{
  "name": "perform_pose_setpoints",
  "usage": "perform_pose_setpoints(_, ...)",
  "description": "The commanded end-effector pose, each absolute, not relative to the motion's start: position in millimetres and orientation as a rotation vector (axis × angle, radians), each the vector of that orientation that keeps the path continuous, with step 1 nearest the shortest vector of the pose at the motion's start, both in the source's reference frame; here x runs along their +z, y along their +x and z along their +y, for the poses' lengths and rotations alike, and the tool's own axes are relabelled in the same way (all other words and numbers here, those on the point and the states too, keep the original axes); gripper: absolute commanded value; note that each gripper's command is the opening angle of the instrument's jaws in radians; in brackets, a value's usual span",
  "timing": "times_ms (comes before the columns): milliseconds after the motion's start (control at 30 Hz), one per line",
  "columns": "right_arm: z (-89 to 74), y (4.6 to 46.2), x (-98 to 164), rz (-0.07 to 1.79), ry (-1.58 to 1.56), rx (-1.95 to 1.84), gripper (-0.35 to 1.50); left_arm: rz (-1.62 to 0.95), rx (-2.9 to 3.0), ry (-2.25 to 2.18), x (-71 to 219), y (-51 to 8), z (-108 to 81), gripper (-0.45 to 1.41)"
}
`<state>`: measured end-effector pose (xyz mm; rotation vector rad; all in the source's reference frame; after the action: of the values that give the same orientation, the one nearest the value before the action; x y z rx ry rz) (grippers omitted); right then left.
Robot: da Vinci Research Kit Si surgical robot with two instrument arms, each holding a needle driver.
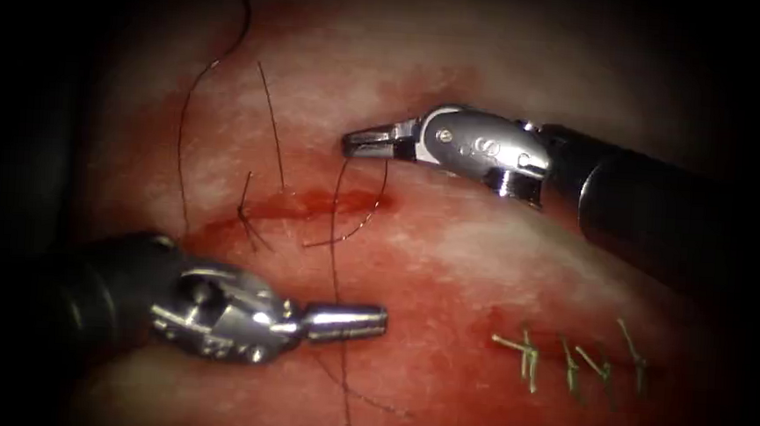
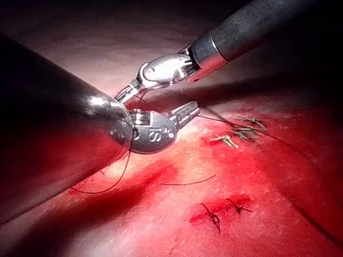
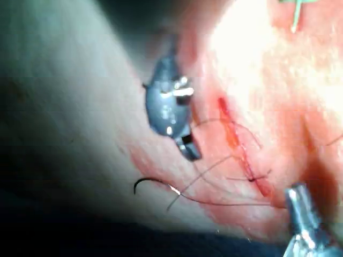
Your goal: Wound Closure
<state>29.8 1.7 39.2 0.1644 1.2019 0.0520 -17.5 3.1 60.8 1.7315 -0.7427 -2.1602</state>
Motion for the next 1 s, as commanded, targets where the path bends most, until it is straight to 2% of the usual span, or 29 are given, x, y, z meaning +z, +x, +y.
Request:
perform_pose_setpoints(33,2.3,30.5,40,1.205,0.163,0.049,-0.35,-0.72,-2.129,1.724,61,-18.0,3.2,-0.45)
perform_pose_setpoints(267,1.7,29.8,39,1.207,0.171,0.045,-0.35,-0.688,-2.109,1.73,61,-15.7,4.2,-0.45)
perform_pose_setpoints(633,-3.1,27.7,34,1.268,0.203,0.03,-0.33,-0.743,-2.271,1.609,61,-7.8,5.8,-0.45)
perform_pose_setpoints(767,-3.3,27.8,33,1.331,0.185,0.106,0.88,-0.755,-2.319,1.551,62,-6.7,6.1,-0.45)
perform_pose_setpoints(833,-2.8,27.7,33,1.366,0.167,0.152,1.23,-0.761,-2.338,1.527,63,-6.5,6.2,-0.45)
perform_pose_setpoints(933,-1.6,27.3,34,1.405,0.177,0.236,1.47,-0.772,-2.355,1.496,63,-6.4,6.3,-0.45)
perform_pose_setpoints(1000,-1.0,26.6,34,1.427,0.181,0.269,1.47,-0.782,-2.355,1.476,63,-6.4,6.2,-0.45)
